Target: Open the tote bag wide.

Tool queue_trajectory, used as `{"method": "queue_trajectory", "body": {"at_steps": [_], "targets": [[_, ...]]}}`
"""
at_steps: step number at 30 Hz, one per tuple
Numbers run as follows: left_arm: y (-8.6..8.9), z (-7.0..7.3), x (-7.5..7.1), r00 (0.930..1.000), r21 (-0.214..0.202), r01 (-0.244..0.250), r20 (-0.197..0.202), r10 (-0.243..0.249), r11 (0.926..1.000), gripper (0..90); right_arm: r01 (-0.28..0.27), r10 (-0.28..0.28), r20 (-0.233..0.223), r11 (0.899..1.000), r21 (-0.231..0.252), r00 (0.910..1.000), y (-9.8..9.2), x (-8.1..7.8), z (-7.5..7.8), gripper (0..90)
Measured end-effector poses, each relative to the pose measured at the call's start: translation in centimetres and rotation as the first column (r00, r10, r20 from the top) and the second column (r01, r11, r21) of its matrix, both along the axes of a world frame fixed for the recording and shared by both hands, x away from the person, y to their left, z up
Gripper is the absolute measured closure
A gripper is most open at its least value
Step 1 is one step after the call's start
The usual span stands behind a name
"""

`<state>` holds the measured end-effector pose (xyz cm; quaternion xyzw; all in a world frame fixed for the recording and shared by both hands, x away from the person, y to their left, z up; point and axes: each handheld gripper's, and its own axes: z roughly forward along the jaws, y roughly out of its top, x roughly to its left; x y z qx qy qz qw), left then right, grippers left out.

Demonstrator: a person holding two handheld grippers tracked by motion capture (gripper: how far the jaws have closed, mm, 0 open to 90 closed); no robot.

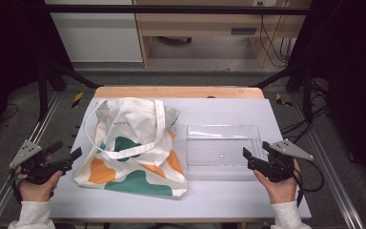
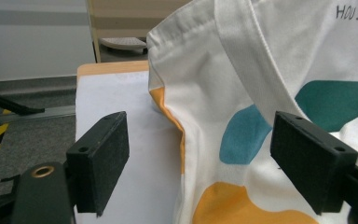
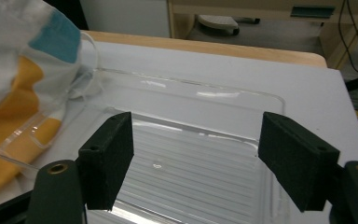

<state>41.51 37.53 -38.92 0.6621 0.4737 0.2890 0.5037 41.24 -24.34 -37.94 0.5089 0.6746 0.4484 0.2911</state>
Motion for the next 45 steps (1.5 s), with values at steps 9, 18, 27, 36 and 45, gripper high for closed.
{"method": "queue_trajectory", "body": {"at_steps": [9,18,27,36,45], "targets": [[-0.5,1.5,0.1,0.9996,0.014,0.013,0.026,-0.013,0.9998,20.9,-0.089,0.089,0.005,0.996,0.006,0.9961,3.4,0.6,1.6,29.6],[-0.9,2.6,0.4,0.9983,0.006,0.036,0.046,-0.036,0.9993,25.3,-0.140,0.140,0.014,0.990,0.016,0.9901,5.7,1.3,2.4,31.7],[-2.6,3.8,0.9,0.9948,0.024,0.068,0.075,-0.070,0.9974,27.9,-0.187,0.186,0.021,0.982,0.035,0.9822,8.0,1.8,2.9,33.8],[-4.7,4.7,1.4,0.9897,0.042,0.102,0.096,-0.105,0.9939,31.2,-0.237,0.236,0.024,0.971,0.021,0.9715,10.0,2.3,2.8,34.5],[-6.4,5.2,2.0,0.9855,0.066,0.109,0.123,-0.117,0.9918,39.9,-0.263,0.263,0.038,0.965,0.017,0.9641,11.0,2.5,2.8,35.5]]}}
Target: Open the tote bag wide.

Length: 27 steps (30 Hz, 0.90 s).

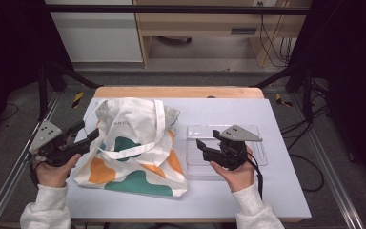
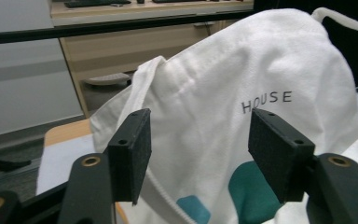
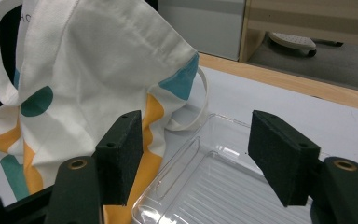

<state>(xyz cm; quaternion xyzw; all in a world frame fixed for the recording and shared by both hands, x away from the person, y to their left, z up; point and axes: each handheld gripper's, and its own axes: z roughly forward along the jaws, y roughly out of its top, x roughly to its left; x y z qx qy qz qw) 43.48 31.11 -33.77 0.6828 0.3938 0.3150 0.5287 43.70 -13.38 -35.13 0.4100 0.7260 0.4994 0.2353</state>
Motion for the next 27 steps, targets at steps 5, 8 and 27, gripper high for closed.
{"method": "queue_trajectory", "body": {"at_steps": [5,8,27], "targets": [[-0.9,-0.1,0.2,0.9999,0.050,0.012,-0.005,-0.012,0.9987,43.6,-0.019,0.019,0.006,1.000,0.001,0.9998,0.7,0.0,0.1,37.9],[-1.5,-0.2,0.5,0.9998,0.049,0.017,-0.009,-0.017,0.9987,43.9,-0.022,0.022,0.026,1.000,-0.005,0.9994,1.3,0.0,0.2,39.0],[-3.1,-2.4,2.2,0.9934,0.081,-0.003,-0.114,0.012,0.9967,64.2,-0.044,0.044,-0.011,0.999,0.016,0.9990,3.0,0.4,0.3,42.1]]}}
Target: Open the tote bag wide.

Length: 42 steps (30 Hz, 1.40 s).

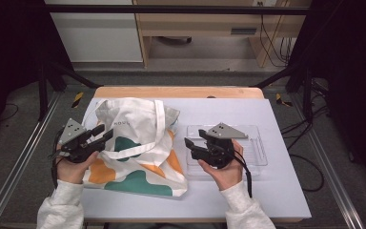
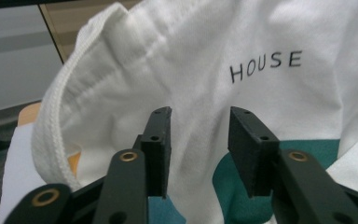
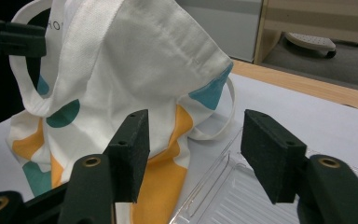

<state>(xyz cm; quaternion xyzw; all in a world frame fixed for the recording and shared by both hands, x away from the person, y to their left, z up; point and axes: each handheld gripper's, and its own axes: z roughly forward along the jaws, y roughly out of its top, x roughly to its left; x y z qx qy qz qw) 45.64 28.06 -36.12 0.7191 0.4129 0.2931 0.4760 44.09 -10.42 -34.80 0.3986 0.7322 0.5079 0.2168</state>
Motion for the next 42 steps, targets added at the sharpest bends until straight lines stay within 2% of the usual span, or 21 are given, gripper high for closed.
{"method": "queue_trajectory", "body": {"at_steps": [5,10,16,21,25,28,33,42], "targets": [[-0.2,-0.6,0.3,0.9989,0.012,0.001,-0.046,0.000,0.9999,74.6,-0.037,0.037,-0.017,0.999,-0.001,0.9992,0.5,0.1,0.0,41.4],[-0.1,-0.7,0.4,0.9977,0.007,0.013,-0.066,-0.013,0.9999,85.1,-0.036,0.036,-0.002,0.999,0.008,0.9993,0.8,0.1,0.2,42.4],[-0.1,-0.8,0.0,0.9967,0.005,0.028,-0.077,-0.027,0.9996,87.7,-0.049,0.048,0.024,0.998,0.036,0.9986,1.6,0.1,0.9,44.7],[0.1,-1.0,-0.7,0.9965,0.017,0.040,-0.074,-0.038,0.9991,88.2,-0.081,0.078,0.038,0.995,0.063,0.9962,3.4,0.1,1.7,44.7],[0.3,-1.3,-1.1,0.9961,0.019,0.045,-0.077,-0.043,0.9988,88.2,-0.113,0.110,0.036,0.990,0.084,0.9933,4.7,0.2,2.0,42.2],[0.3,-1.4,-1.2,0.9958,0.021,0.048,-0.079,-0.046,0.9986,88.3,-0.129,0.128,0.027,0.988,0.079,0.9915,5.5,0.2,1.9,41.3],[0.5,-1.9,-2.0,0.9954,0.029,0.056,-0.080,-0.053,0.9980,88.3,-0.139,0.139,0.002,0.989,0.060,0.9903,7.8,0.7,1.0,42.6],[0.7,-2.4,-2.7,0.9933,0.029,0.071,-0.093,-0.068,0.9970,88.5,-0.136,0.137,-0.035,0.990,0.033,0.9899,9.7,1.4,-1.0,48.8]]}}
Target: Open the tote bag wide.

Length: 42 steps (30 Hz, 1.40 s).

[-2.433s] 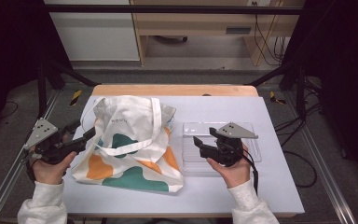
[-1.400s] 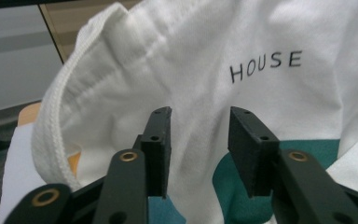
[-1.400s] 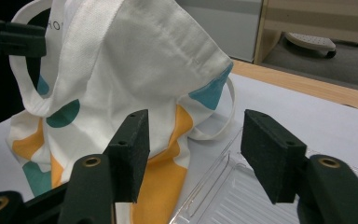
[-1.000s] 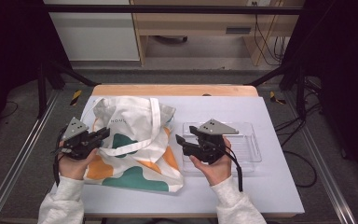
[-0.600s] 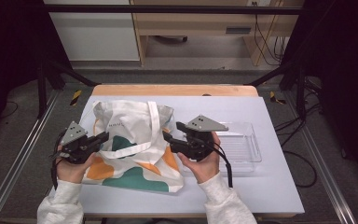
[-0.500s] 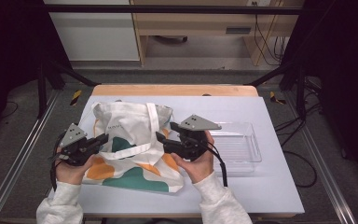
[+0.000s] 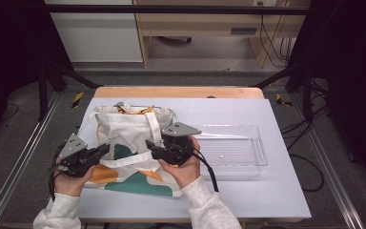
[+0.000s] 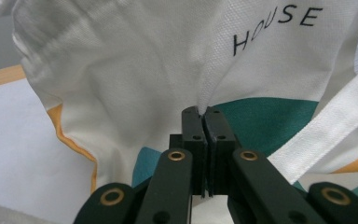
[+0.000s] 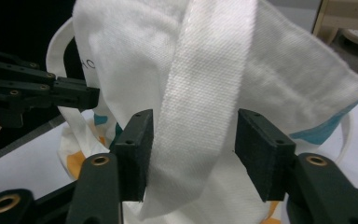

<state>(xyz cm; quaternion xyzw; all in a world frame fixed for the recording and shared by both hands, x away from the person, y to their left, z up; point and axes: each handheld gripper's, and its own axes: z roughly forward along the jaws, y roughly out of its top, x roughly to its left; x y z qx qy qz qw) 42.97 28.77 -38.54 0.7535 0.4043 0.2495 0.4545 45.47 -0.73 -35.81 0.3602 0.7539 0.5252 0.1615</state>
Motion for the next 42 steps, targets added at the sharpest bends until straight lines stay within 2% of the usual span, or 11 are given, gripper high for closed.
{"method": "queue_trajectory", "body": {"at_steps": [4,5,9,13,17,18,22,26,31,38,42], "targets": [[-0.2,-0.3,-0.2,1.0000,0.007,0.007,-0.006,-0.007,1.0000,88.4,0.006,-0.005,0.008,1.000,-0.026,1.0000,0.7,0.1,-0.6,59.2],[-0.2,-0.4,-0.2,1.0000,0.005,0.006,-0.006,-0.006,1.0000,88.3,0.000,0.000,0.008,1.000,-0.021,1.0000,0.9,0.2,-0.8,68.4],[-0.2,-0.4,-0.1,0.9999,-0.005,0.008,-0.010,-0.008,1.0000,87.9,-0.011,0.011,-0.003,1.000,-0.017,0.9999,1.0,0.3,-0.9,82.3],[-0.1,-0.3,-0.1,1.0000,-0.024,0.000,-0.001,0.000,0.9997,81.8,-0.029,0.029,-0.016,0.999,-0.016,0.9995,0.9,0.3,-0.9,87.1],[0.1,0.4,-0.4,0.9993,-0.089,0.006,0.039,-0.003,0.9960,64.9,-0.048,0.048,-0.022,0.999,-0.014,0.9986,0.7,0.1,-0.9,87.9],[0.1,0.4,-0.4,0.9993,-0.089,0.006,0.039,-0.003,0.9960,62.3,-0.055,0.054,-0.022,0.998,-0.015,0.9983,0.7,0.0,-1.0,88.0],[-0.2,0.9,-0.7,0.9981,-0.102,0.023,0.059,-0.017,0.9945,60.5,-0.066,0.066,-0.019,0.998,-0.019,0.9977,0.7,-0.4,-1.3,88.2],[-0.7,0.5,-0.7,0.9988,-0.093,0.032,0.039,-0.029,0.9952,68.0,-0.076,0.076,-0.018,0.997,-0.017,0.9969,0.7,-1.1,-2.0,88.2],[-0.9,-0.4,-0.6,0.9994,-0.085,0.034,-0.006,-0.034,0.9958,86.7,-0.090,0.090,-0.023,0.996,-0.025,0.9957,0.9,-2.0,-3.2,88.0],[-1.2,-1.1,-1.2,0.9989,-0.029,0.045,-0.011,-0.045,0.9986,88.9,-0.086,0.085,-0.049,0.996,-0.027,0.9952,0.8,-2.2,-4.3,84.4],[-0.9,-2.2,-1.8,0.9984,-0.004,0.052,-0.024,-0.052,0.9986,89.0,-0.107,0.108,-0.046,0.994,0.024,0.9931,0.4,-2.5,-4.1,69.8]]}}
